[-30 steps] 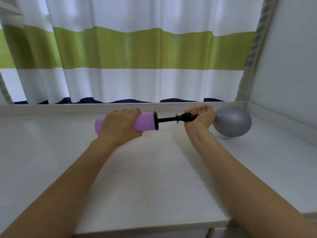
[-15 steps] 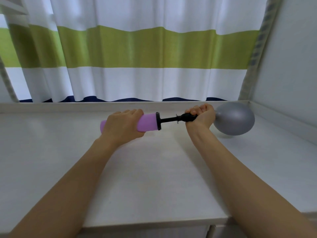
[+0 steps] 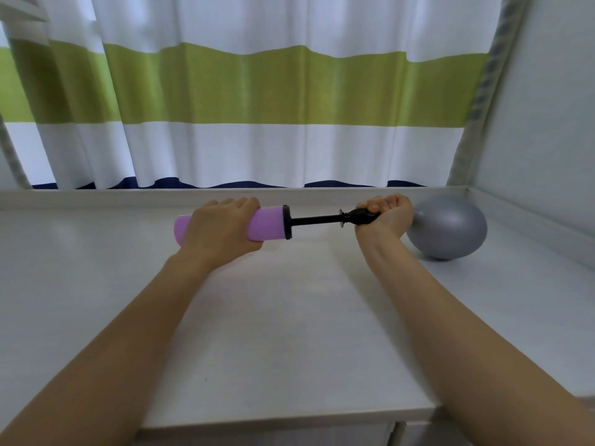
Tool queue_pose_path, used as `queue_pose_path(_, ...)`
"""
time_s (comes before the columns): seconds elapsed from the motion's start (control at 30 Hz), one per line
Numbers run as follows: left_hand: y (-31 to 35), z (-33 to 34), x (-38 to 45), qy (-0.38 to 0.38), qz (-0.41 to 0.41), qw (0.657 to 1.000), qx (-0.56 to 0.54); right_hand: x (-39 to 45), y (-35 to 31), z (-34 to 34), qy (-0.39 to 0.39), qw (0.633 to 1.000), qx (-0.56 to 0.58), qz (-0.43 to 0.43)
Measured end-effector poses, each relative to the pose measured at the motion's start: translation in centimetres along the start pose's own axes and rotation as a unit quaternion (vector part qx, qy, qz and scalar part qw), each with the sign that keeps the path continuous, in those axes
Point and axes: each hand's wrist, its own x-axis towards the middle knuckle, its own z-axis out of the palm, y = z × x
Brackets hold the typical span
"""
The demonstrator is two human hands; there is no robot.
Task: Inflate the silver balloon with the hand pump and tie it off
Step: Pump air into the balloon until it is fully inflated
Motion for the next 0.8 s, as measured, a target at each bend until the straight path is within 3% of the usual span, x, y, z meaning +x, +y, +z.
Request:
queue_pose_path(0.3, 4.1, 0.5, 0.6, 0.026, 0.015, 1.000, -0.008, -1.5, 2.0, 0.7, -0.021, 0.999, -0.035, 0.026)
queue_pose_path(0.47, 2.8, 0.5, 0.5, 0.032, 0.017, 0.999, -0.018, -1.2, 1.4, 0.7, -0.028, 0.999, -0.038, 0.021)
queue_pose_path(0.8, -3.4, 0.5, -1.4, -0.013, -0.055, 0.998, -0.012, 0.7, -1.2, -0.3, 0.004, 1.000, -0.014, -0.009)
